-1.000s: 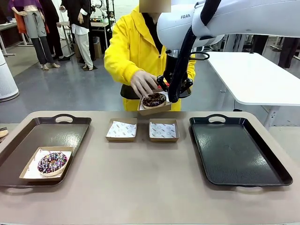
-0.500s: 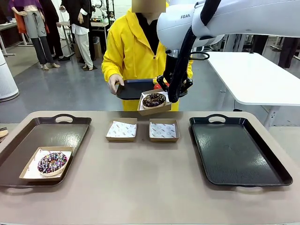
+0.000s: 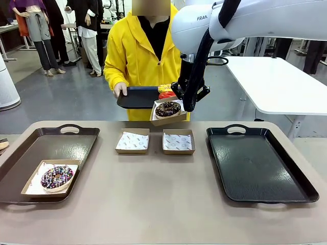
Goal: Individually package the donuts and arrange them on the tray.
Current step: Place the picked Paper togo box on the Handle tray while simultaneously picking up another Paper togo box from the table with the other hand.
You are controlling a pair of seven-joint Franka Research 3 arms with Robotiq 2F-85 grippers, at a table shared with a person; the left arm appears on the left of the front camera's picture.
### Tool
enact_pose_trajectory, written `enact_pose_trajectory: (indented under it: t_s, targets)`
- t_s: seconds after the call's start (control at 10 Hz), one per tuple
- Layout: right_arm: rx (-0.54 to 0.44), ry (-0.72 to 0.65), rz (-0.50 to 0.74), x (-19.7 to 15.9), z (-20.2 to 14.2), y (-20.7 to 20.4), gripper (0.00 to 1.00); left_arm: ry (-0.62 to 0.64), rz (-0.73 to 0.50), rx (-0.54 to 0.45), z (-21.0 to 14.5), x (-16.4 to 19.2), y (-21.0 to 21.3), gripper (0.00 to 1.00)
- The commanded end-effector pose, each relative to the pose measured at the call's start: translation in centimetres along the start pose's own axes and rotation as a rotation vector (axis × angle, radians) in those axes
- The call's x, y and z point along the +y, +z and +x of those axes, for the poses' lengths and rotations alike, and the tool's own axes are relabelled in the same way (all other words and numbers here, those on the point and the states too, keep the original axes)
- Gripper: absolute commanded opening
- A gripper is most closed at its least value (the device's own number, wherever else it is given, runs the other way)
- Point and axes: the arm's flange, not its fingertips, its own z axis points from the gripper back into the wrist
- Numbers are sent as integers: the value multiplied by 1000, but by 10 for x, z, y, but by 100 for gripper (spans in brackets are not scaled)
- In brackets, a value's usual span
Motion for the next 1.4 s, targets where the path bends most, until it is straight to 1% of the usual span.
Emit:
enact_pose_trajectory:
  t_s: [0.0, 0.1, 0.2, 0.3, 0.5, 0.6, 0.7, 0.8, 0.9, 1.0, 1.3]
  targets:
    - [2, -7, 16, 0, 0, 2, 0, -3, -12, -5, -1, 0, 2, 100]
    - [0, 0, 0, 0, 0, 0, 1, -3, -12, -5, -1, 0, 2, 100]
    - [9, 113, 22, -18, -16, 4, 1, 0, 0, 0, 0, 0, 0, 100]
    - [-16, 147, 34, -39, -32, 11, 1, -10, 37, -3, 3, -13, -5, 100]
    - [1, 151, 26, -86, -52, 22, 1, -39, 124, 36, 23, -58, -22, 100]
    - [22, 151, 31, -112, -63, 22, 1, -76, 193, 46, 28, -88, -36, 100]
    - [37, 133, 34, -131, -68, 19, 1, -103, 265, 64, 39, -114, -50, 100]
    - [26, 159, 26, -149, -76, 13, 1, -112, 322, 94, 48, -134, -65, 100]
    - [28, 139, 17, -162, -80, 5, 1, -122, 379, 110, 54, -147, -81, 100]
    - [46, 103, 16, -181, -85, -6, 1, -136, 470, 111, 63, -164, -108, 100]
    - [43, 110, -16, -215, -96, -26, 1, -161, 636, 116, 83, -183, -171, 100]
